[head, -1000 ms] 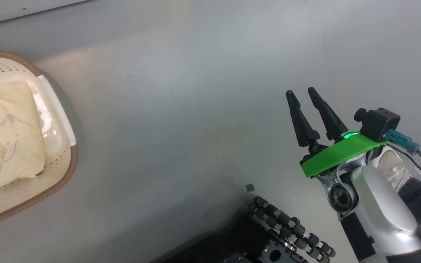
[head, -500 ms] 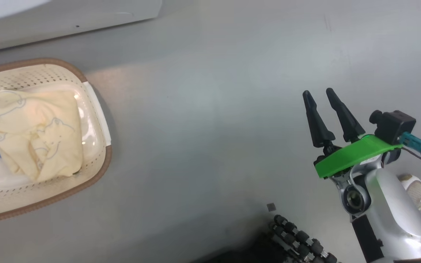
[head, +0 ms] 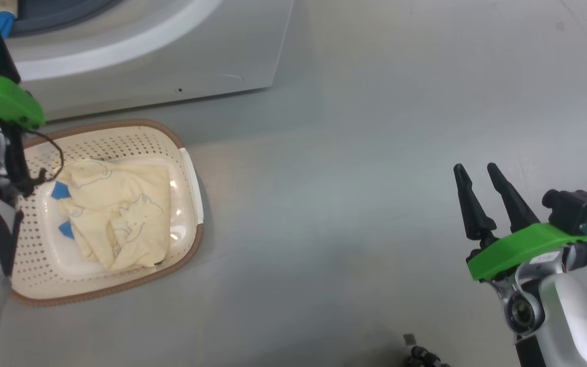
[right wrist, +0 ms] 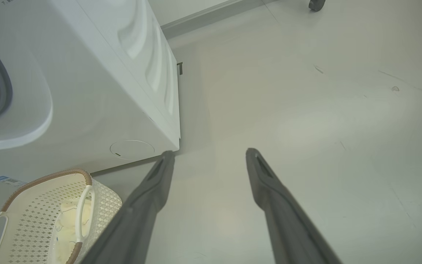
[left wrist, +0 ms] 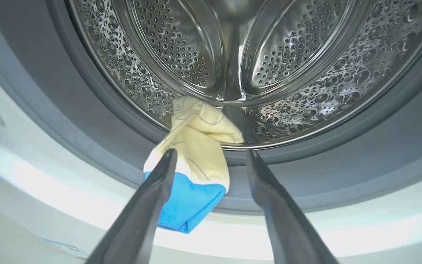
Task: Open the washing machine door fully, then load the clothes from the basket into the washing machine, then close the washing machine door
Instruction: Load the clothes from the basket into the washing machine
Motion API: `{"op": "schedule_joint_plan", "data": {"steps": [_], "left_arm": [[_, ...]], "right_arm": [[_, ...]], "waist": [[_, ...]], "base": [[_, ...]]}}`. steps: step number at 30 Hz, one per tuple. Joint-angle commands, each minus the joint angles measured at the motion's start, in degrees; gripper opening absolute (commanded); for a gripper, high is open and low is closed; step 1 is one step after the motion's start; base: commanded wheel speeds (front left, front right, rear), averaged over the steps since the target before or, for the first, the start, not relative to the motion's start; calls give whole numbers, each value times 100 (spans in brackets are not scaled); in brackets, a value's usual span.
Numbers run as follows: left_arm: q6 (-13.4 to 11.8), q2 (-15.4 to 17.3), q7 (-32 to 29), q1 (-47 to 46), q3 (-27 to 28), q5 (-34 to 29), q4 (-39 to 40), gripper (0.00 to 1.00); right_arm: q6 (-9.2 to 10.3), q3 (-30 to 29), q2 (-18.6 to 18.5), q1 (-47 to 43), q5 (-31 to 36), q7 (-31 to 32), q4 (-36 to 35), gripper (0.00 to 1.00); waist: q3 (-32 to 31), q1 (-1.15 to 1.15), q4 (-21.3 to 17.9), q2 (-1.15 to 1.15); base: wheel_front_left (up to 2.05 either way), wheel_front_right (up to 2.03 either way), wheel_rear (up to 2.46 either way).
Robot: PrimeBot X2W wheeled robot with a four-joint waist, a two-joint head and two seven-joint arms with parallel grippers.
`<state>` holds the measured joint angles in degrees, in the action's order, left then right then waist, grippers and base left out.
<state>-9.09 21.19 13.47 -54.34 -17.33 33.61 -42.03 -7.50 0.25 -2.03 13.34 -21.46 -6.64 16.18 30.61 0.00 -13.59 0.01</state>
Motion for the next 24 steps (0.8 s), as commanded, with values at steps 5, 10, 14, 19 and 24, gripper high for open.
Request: {"op": "schedule_joint_plan", "data": {"steps": [5, 10, 14, 19, 24], "left_arm": [[-276, 23, 135, 999, 151, -97, 873, 100], [-563, -151, 149, 2136, 303, -287, 1857, 100], [-652, -333, 151, 2970, 398, -445, 2526, 100], [-717, -507, 151, 3755, 340, -756, 3037, 100], [-747, -633, 152, 4354, 301, -902, 3280, 100]], "right_arm": [[1, -57, -85, -346, 169, 160, -381, 100], [1, -216, -85, -603, 325, 359, -588, 100], [1, -330, -85, -799, 481, 540, -751, 100], [1, -368, -85, -1025, 627, 752, -978, 100], [1, -375, -85, -1171, 829, 917, -1229, 100]], "waist": [[-552, 0, 205, -1], [-940, 0, 305, -1], [-1225, 0, 427, -1], [-1570, 0, 614, -1], [-1904, 0, 774, -1]], "base": [[0, 0, 0], [0, 0, 0], [0, 0, 0], [0, 0, 0], [0, 0, 0]]}}
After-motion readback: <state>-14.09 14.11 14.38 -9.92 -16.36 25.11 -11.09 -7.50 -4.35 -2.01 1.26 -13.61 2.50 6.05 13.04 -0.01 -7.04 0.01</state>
